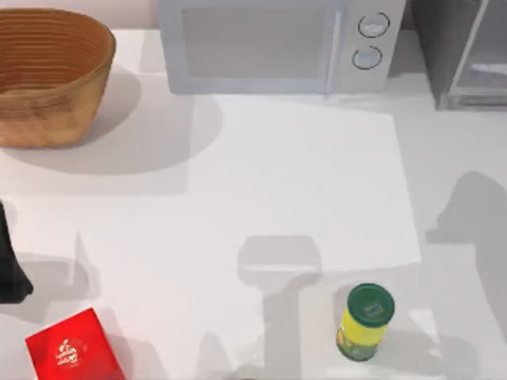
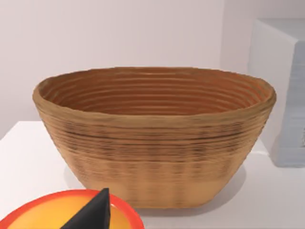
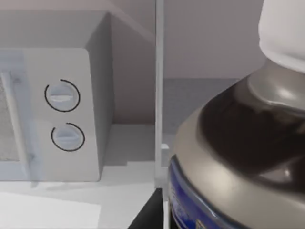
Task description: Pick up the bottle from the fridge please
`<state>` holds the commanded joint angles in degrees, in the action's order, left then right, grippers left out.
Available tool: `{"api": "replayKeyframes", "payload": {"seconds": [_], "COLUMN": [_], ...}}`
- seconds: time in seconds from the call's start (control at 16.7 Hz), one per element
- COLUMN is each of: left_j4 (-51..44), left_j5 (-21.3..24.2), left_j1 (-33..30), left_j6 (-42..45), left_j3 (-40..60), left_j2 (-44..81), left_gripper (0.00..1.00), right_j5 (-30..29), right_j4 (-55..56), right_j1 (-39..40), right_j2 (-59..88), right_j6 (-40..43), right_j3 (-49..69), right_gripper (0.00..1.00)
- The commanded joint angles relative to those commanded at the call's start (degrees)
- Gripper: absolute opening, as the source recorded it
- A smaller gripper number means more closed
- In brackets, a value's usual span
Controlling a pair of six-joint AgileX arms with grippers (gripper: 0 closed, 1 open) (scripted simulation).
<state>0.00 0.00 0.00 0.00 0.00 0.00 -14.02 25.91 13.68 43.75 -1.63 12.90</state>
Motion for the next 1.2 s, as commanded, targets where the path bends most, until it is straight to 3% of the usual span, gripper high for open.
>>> {"api": "replayKeyframes", "payload": {"seconds": [0.3, 0.6, 1.2], "left_j4": [0.0, 0.0, 0.0], "left_j5": [0.0, 0.0, 0.0], "left_j1": [0.0, 0.0, 0.0], "left_j6": [0.0, 0.0, 0.0], "left_j3": [0.0, 0.0, 0.0], "left_j2": [0.0, 0.0, 0.0], "left_gripper": [1.00, 1.00, 1.00], "right_j5": [-7.6, -13.1, -14.1], "right_j4": [14.2, 25.2, 28.9], "right_j1": [7.5, 12.8, 13.9], "right_j2": [25.4, 40.8, 45.9], "right_j6": [-1.3, -2.2, -2.4], "right_j3": [7.1, 13.1, 15.0], "right_gripper": [0.00, 0.00, 0.00]}}
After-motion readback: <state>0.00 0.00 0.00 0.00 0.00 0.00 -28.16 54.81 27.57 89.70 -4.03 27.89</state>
